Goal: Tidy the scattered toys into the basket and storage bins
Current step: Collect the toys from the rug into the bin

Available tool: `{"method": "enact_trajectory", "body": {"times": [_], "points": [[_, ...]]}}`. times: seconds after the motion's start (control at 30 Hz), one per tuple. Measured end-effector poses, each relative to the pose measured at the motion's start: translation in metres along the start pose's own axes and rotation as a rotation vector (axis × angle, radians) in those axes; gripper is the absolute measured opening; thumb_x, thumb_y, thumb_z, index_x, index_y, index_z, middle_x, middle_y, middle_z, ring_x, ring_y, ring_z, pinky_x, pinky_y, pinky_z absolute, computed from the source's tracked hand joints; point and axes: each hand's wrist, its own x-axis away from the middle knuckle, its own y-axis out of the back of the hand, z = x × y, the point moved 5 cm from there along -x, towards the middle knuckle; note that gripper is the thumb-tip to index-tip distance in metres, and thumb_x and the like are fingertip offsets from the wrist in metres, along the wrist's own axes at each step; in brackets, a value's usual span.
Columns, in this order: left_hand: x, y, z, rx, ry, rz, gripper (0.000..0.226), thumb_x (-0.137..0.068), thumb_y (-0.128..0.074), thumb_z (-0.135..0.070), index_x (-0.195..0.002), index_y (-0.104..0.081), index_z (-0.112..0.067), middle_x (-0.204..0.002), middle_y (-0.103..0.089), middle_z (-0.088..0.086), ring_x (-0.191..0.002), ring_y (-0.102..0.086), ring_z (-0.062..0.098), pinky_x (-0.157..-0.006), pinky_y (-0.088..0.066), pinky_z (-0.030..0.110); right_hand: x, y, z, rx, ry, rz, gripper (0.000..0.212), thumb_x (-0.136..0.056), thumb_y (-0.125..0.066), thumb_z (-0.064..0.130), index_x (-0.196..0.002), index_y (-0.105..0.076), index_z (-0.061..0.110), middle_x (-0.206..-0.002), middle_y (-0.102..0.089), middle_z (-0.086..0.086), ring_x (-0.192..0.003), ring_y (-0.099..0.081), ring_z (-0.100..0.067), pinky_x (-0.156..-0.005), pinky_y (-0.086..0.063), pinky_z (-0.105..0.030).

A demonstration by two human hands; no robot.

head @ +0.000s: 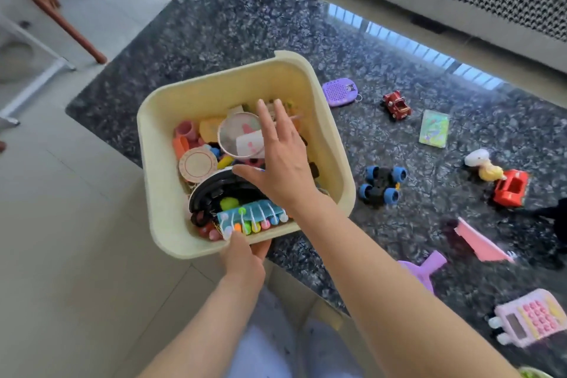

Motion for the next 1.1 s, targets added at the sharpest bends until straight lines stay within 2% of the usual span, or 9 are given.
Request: {"method": "enact_trajectory", "body": {"times": [0.17, 0.27, 0.43, 0.57, 0.7, 0.87, 0.93, 1.0, 1.1], "points": [[-0.008, 0.000, -0.008, -0.005, -0.033, -0.008, 0.036, -0.094, -0.043, -0.004, -0.129, -0.048, -0.009, -0.114, -0.059, 0.011, -0.093, -0.061, 0.023, -0.064, -0.059, 0.040, 0.084, 0.023, -0.051, -0.090, -0.115, -0.322, 0.063, -0.083, -0.057, 0.035, -0.137, -0.032, 0.015, -0.144, -0.039, -0.017, -0.133, -0.034, -0.021, -0.109, -0.026, -0.026], [-0.010, 0.001, -0.003, -0.019, -0.032, -0.005, 0.031, -0.093, -0.041, -0.001, -0.120, -0.050, -0.012, -0.095, -0.061, 0.006, -0.080, -0.061, 0.018, -0.074, -0.058, 0.039, 0.156, 0.033, -0.106, -0.035, -0.328, -0.361, 0.057, -0.085, -0.057, 0.033, -0.136, -0.038, 0.015, -0.141, -0.043, -0.012, -0.132, -0.035, -0.017, -0.111, -0.028, -0.027], [-0.015, -0.001, 0.001, -0.035, -0.076, 0.012, 0.039, -0.093, -0.039, -0.002, -0.129, -0.049, -0.012, -0.111, -0.062, 0.008, -0.085, -0.065, 0.019, -0.050, -0.057, 0.031, 0.246, 0.025, -0.198, 0.157, -0.915, 0.044, 0.087, -0.077, -0.071, 0.041, -0.145, -0.026, 0.013, -0.152, -0.024, -0.013, -0.143, -0.019, -0.025, -0.112, -0.027, -0.045], [-0.017, 0.001, 0.003, -0.036, -0.108, 0.025, 0.032, -0.091, -0.039, -0.002, -0.118, -0.054, -0.010, -0.098, -0.065, 0.009, -0.095, -0.065, 0.023, -0.056, -0.058, 0.033, 0.282, 0.011, -0.225, 0.072, -1.252, 0.215, 0.113, -0.069, -0.075, 0.048, -0.148, 0.002, 0.026, -0.156, 0.001, -0.013, -0.144, -0.003, -0.030, -0.112, -0.012, -0.058], [-0.018, 0.003, 0.005, -0.029, -0.144, 0.041, 0.032, -0.089, -0.036, 0.001, -0.113, -0.055, -0.010, -0.093, -0.064, 0.009, -0.091, -0.065, 0.023, -0.056, -0.058, 0.033, 0.284, -0.010, -0.233, 0.148, -1.322, 0.253, 0.129, -0.060, -0.080, 0.050, -0.145, 0.015, 0.031, -0.154, 0.005, -0.016, -0.141, -0.004, -0.037, -0.109, -0.016, -0.058], [-0.018, 0.005, 0.005, -0.036, -0.175, 0.030, 0.031, -0.088, -0.036, 0.002, -0.110, -0.055, -0.008, -0.094, -0.064, 0.011, -0.083, -0.066, 0.022, -0.053, -0.058, 0.033, 0.273, -0.006, -0.235, 0.222, -1.286, 0.110, 0.124, -0.061, -0.084, 0.037, -0.146, 0.007, 0.033, -0.138, -0.028, -0.014, -0.126, -0.033, -0.034, -0.097, -0.036, -0.047], [-0.016, 0.008, 0.006, -0.032, -0.173, 0.012, 0.033, -0.088, -0.037, 0.003, -0.114, -0.055, -0.006, -0.101, -0.065, 0.013, -0.087, -0.067, 0.023, -0.055, -0.058, 0.033, 0.269, 0.002, -0.236, 0.106, -1.260, -0.020, 0.107, -0.072, -0.078, 0.027, -0.148, -0.002, 0.028, -0.132, -0.041, -0.013, -0.123, -0.043, -0.033, -0.095, -0.039, -0.045], [-0.017, 0.008, 0.006, -0.023, -0.168, 0.004, 0.037, -0.088, -0.037, 0.002, -0.120, -0.053, -0.005, -0.108, -0.064, 0.015, -0.091, -0.068, 0.026, -0.055, -0.058, 0.033, 0.267, 0.014, -0.233, -0.172, -1.237, -0.244, 0.070, -0.083, -0.065, 0.016, -0.144, -0.029, 0.018, -0.118, -0.058, -0.010, -0.114, -0.054, -0.030, -0.093, -0.043, -0.041], [-0.016, 0.009, 0.009, -0.022, -0.155, -0.009, 0.040, -0.089, -0.038, 0.000, -0.126, -0.051, -0.007, -0.116, -0.064, 0.016, -0.094, -0.067, 0.026, -0.053, -0.058, 0.032, 0.264, 0.040, -0.217, -0.418, -1.164, -0.530, 0.024, -0.086, -0.059, 0.010, -0.110, -0.063, 0.011, -0.102, -0.067, -0.004, -0.096, -0.062, -0.020, -0.080, -0.049, -0.031]]}}
